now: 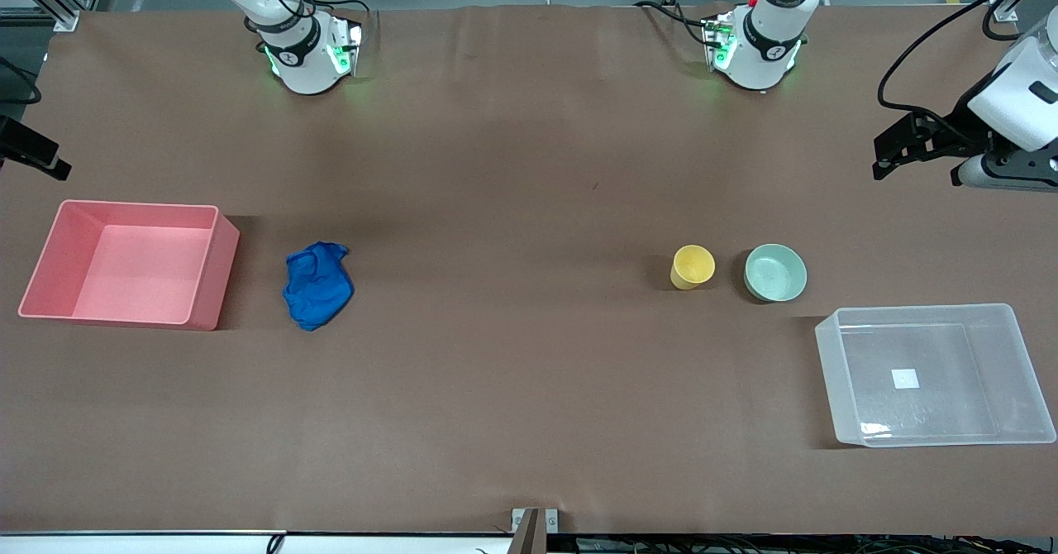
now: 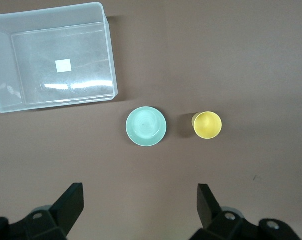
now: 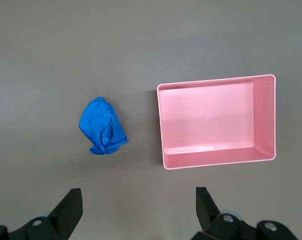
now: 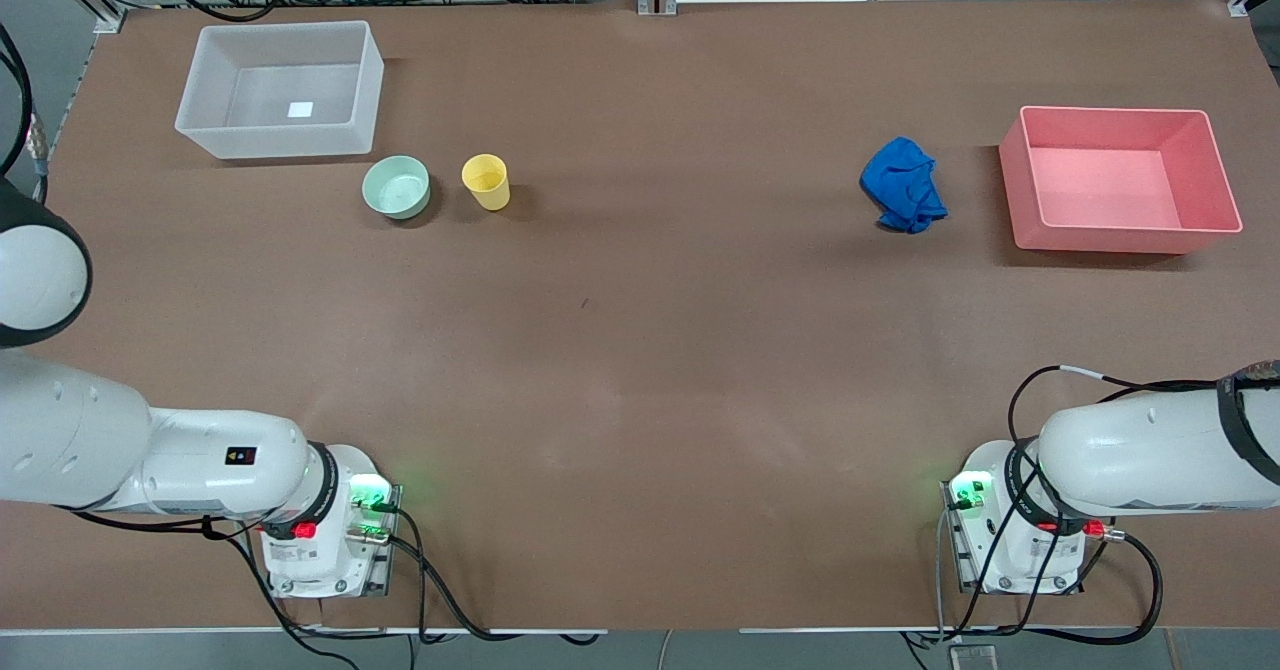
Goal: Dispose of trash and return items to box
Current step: 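Move the right gripper toward the blue cloth while the left gripper reaches the bowl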
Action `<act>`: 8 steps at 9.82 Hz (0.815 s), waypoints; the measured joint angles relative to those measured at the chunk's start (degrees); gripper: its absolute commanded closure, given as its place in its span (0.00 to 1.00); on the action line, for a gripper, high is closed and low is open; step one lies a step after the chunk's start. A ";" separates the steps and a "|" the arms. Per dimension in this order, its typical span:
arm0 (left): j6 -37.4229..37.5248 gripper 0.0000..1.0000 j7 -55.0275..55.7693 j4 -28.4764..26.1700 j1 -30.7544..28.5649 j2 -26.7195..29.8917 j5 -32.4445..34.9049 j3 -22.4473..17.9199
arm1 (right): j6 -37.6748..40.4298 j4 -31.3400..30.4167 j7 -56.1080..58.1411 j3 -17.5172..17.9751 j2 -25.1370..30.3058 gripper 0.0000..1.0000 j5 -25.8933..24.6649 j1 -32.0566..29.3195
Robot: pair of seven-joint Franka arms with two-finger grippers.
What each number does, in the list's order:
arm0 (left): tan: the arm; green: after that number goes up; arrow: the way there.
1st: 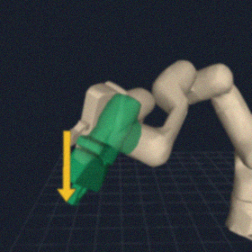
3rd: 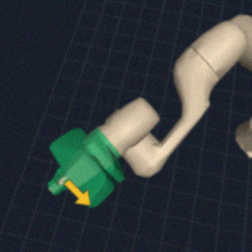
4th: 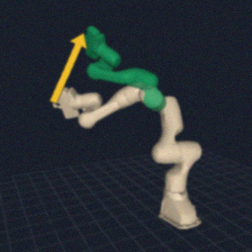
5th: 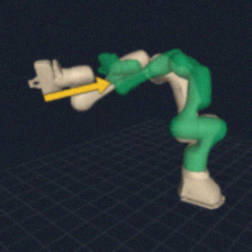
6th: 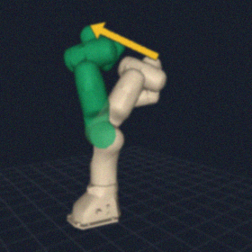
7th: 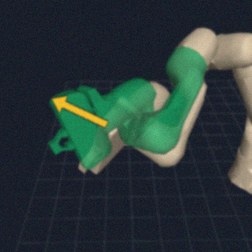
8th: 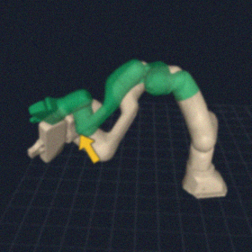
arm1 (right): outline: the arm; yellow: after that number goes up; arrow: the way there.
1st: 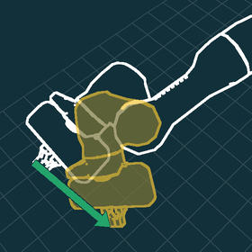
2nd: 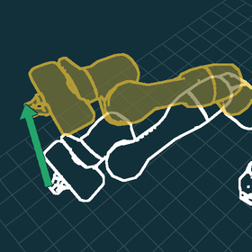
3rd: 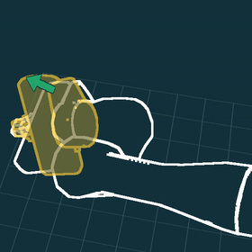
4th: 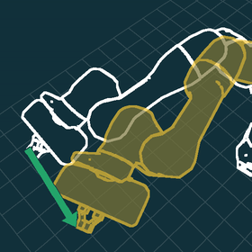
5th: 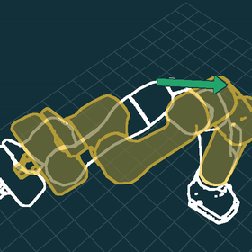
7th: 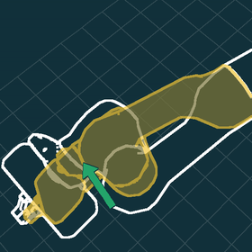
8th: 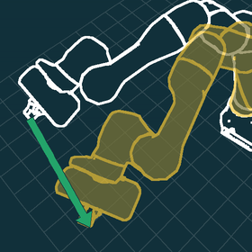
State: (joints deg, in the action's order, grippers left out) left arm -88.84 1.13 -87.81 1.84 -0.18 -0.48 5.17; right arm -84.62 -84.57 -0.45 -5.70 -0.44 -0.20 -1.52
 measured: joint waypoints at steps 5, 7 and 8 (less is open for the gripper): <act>0.00 0.00 0.00 -0.02 0.00 0.00 0.00 -0.04 | 0.04 0.00 0.00 0.00 0.00 0.00 0.00 0.00; 0.00 0.00 0.00 -0.13 -0.11 -0.02 0.00 -0.19 | 0.90 -0.35 0.00 0.03 -0.03 0.00 0.00 0.07; -0.74 0.00 0.00 -0.89 -0.22 -0.06 0.00 -0.22 | 1.13 -1.44 0.01 0.12 -0.09 0.00 0.00 0.58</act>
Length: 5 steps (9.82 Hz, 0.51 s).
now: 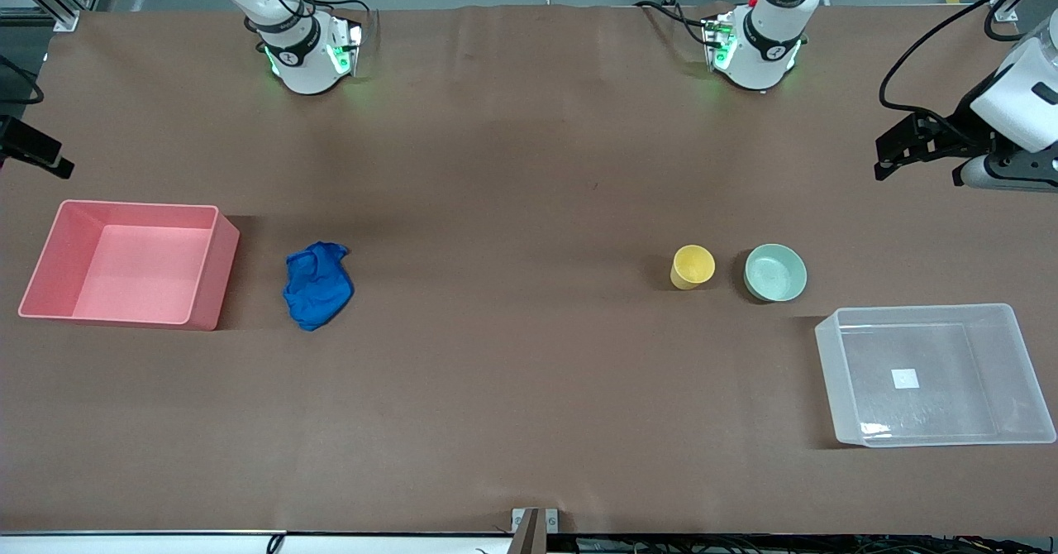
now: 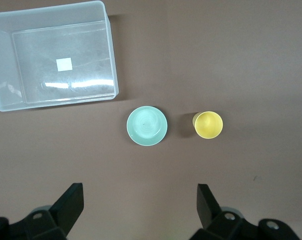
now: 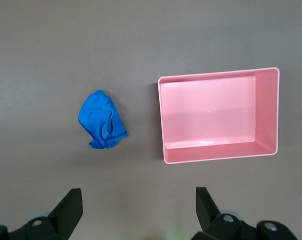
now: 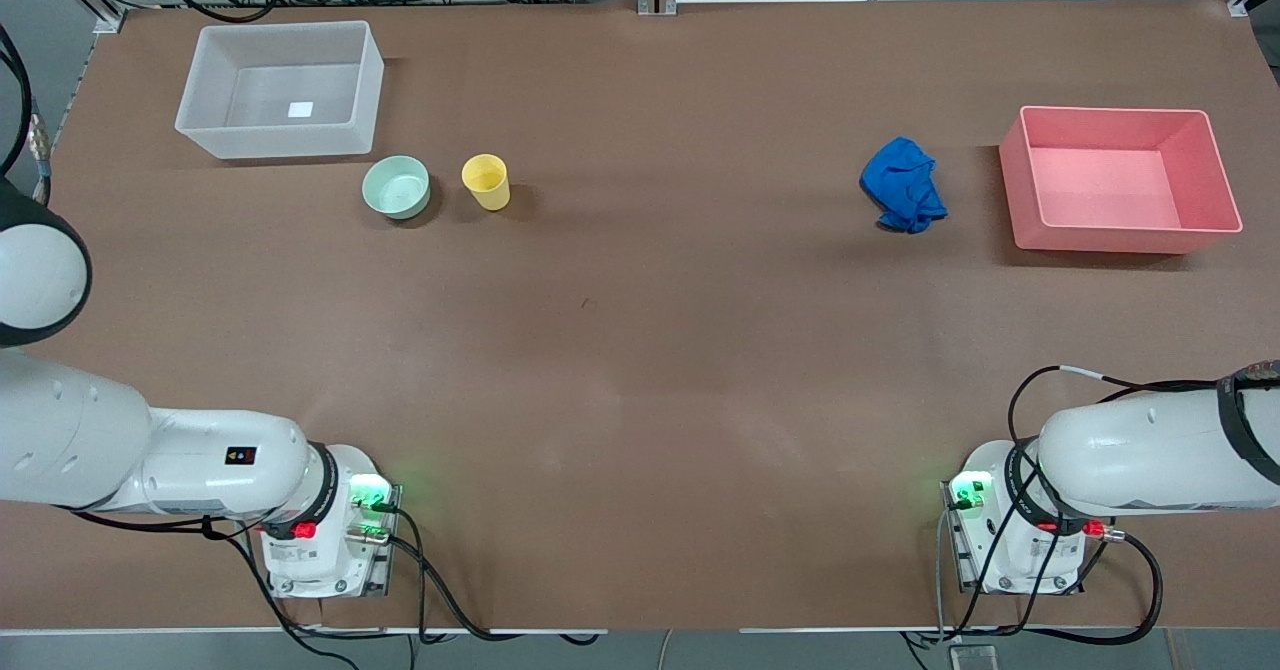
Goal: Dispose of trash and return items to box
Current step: 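Move the right gripper toward the blue cloth while the left gripper reaches the bowl, then grasp the blue cloth with the right gripper while the left gripper grasps the bowl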
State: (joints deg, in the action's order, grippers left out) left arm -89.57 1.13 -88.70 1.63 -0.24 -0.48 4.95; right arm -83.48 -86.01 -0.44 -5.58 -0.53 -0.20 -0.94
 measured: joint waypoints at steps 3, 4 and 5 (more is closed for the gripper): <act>-10.50 0.01 -0.01 -9.09 -0.29 -0.72 0.00 -0.70 | -7.12 -9.56 -0.04 1.56 -1.28 0.00 0.01 2.92; -15.93 0.02 -0.02 -13.71 -0.28 -1.33 0.00 -1.14 | -14.49 -15.11 -0.09 2.64 -2.67 0.00 0.01 3.70; -21.59 0.02 -0.08 -18.36 -0.28 -2.18 0.00 -1.90 | -24.47 -21.69 -0.23 3.74 -4.44 0.00 0.01 4.51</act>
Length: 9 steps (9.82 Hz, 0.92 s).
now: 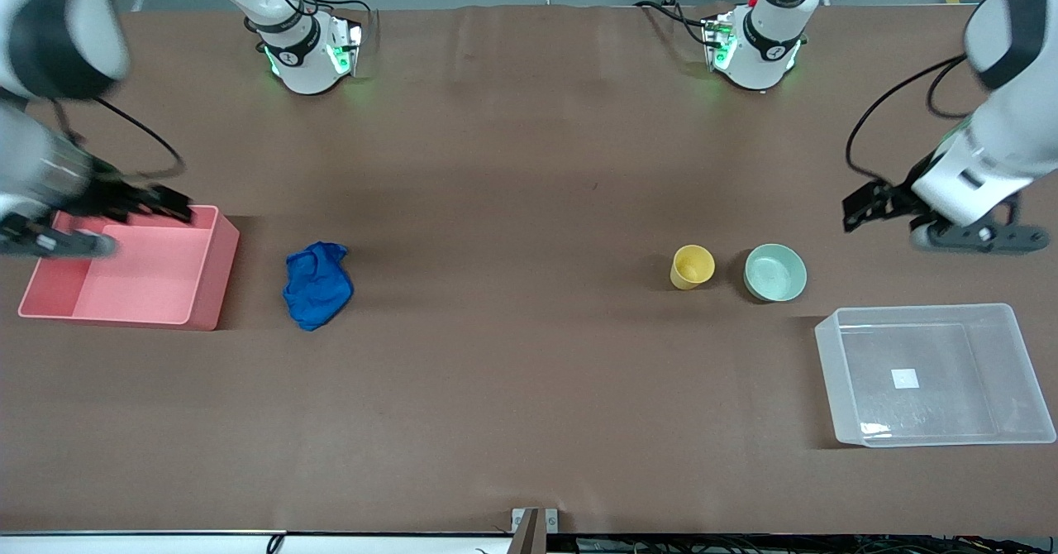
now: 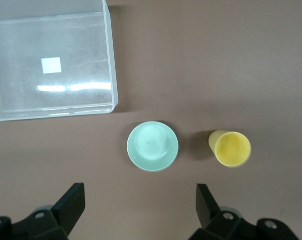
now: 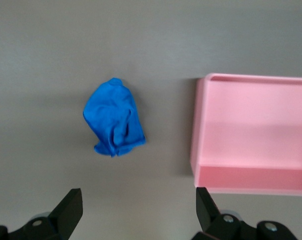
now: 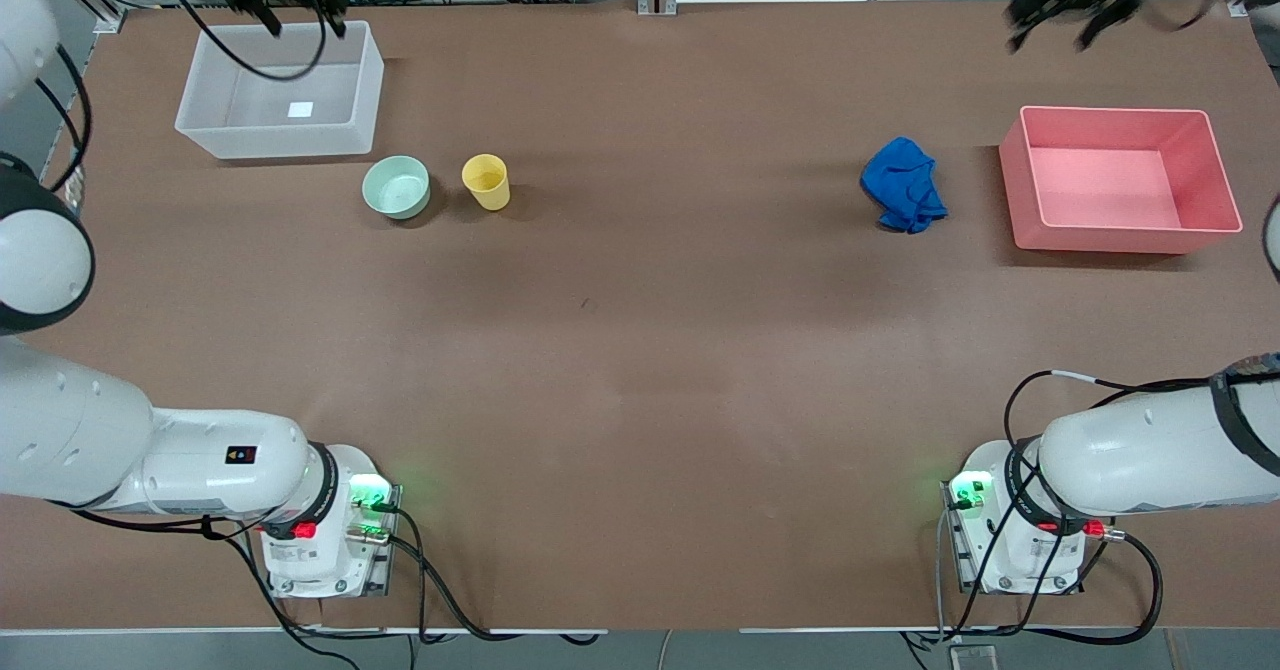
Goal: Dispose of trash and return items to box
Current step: 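Grasp the blue cloth with the right gripper while the left gripper grasps the bowl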
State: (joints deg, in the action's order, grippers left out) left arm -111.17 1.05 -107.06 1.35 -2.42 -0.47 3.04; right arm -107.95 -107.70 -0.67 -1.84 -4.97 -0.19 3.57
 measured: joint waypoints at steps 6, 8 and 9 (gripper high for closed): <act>-28.79 0.08 -0.21 -10.73 -0.01 -18.15 0.00 -0.97 | -40.25 -19.16 -2.47 1.70 -16.38 0.01 -0.01 3.78; -31.61 0.17 -0.21 -10.82 -0.14 -22.43 0.00 -1.05 | -41.61 -19.50 -2.47 1.68 -19.57 0.58 -0.01 3.79; -31.64 0.19 -0.21 -10.97 -0.21 -23.29 0.00 -1.15 | -41.59 -19.59 -2.47 1.68 -20.17 0.94 -0.01 3.79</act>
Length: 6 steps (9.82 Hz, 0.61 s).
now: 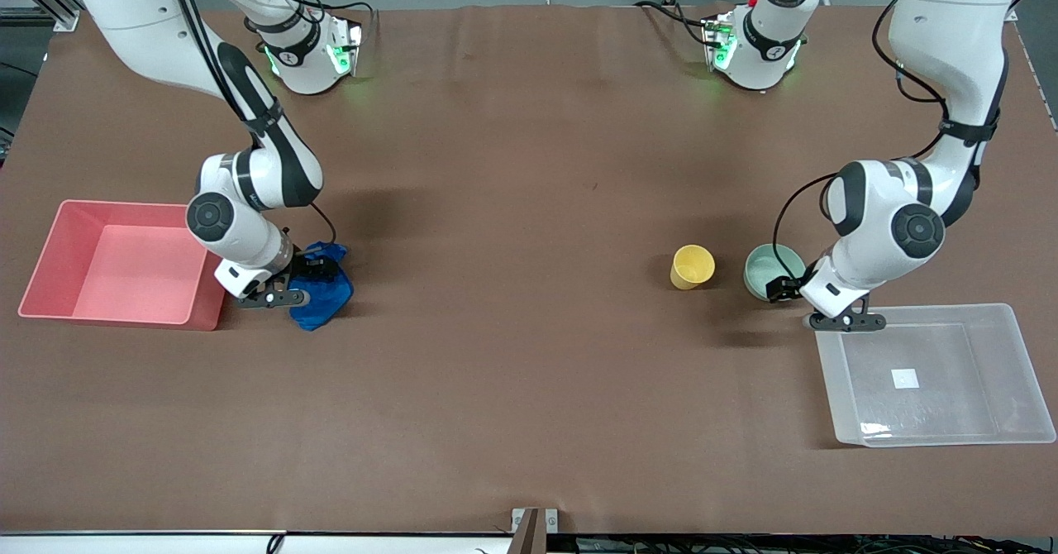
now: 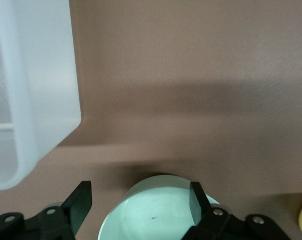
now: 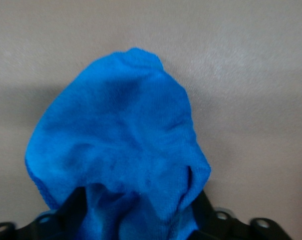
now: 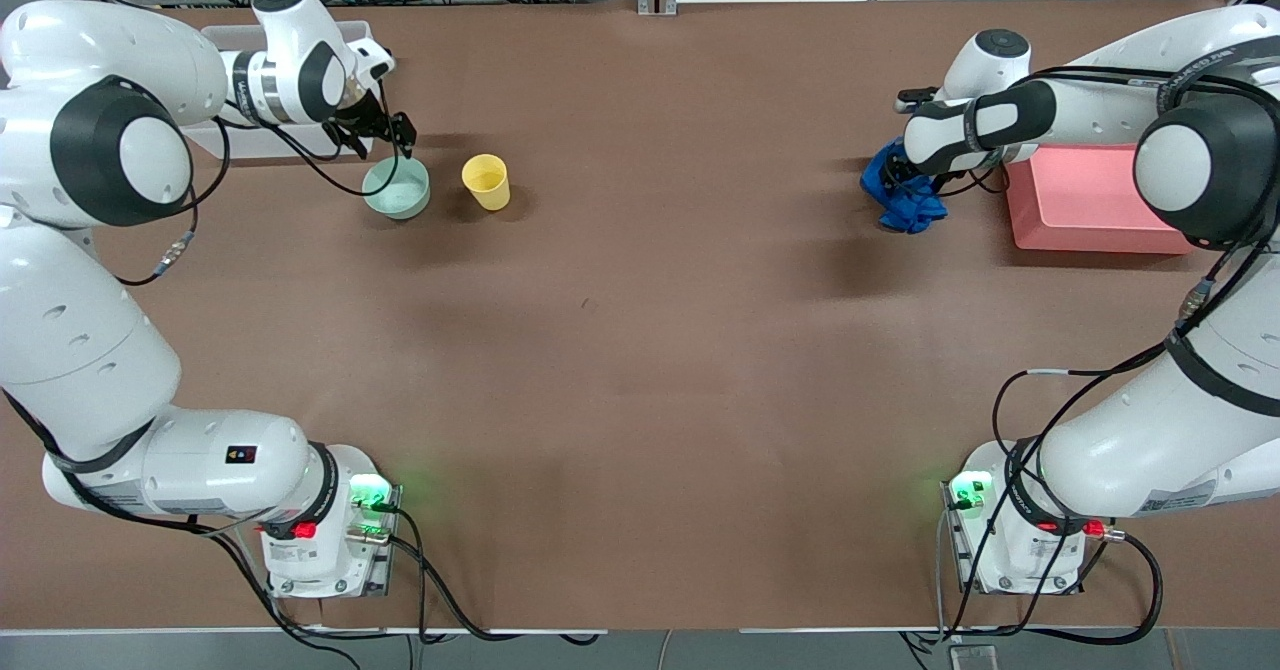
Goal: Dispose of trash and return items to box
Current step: 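Grasp the blue cloth with the right gripper while the left gripper grasps the bowl, then lift the blue cloth with the right gripper over the pink bin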
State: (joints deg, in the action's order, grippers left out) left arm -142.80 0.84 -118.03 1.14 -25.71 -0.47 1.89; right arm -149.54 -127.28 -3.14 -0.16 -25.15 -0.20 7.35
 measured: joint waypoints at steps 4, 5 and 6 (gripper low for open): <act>-0.01 0.18 -0.52 -1.24 -0.20 0.36 0.00 -0.04 | 3.36 1.07 -7.48 0.81 0.65 0.99 0.04 0.01; 0.77 0.18 -0.68 -1.27 -0.28 1.59 0.00 -0.06 | 6.63 2.31 -8.28 0.95 0.70 0.99 0.04 0.01; 3.10 0.20 -0.81 -1.54 -0.37 3.42 0.00 -0.07 | 11.38 4.60 -9.57 1.02 1.26 0.99 0.04 0.00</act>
State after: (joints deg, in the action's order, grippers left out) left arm -139.71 0.03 -119.57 0.77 -22.29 -0.47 1.82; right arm -138.16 -122.68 -12.71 0.85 -23.89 -0.16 7.36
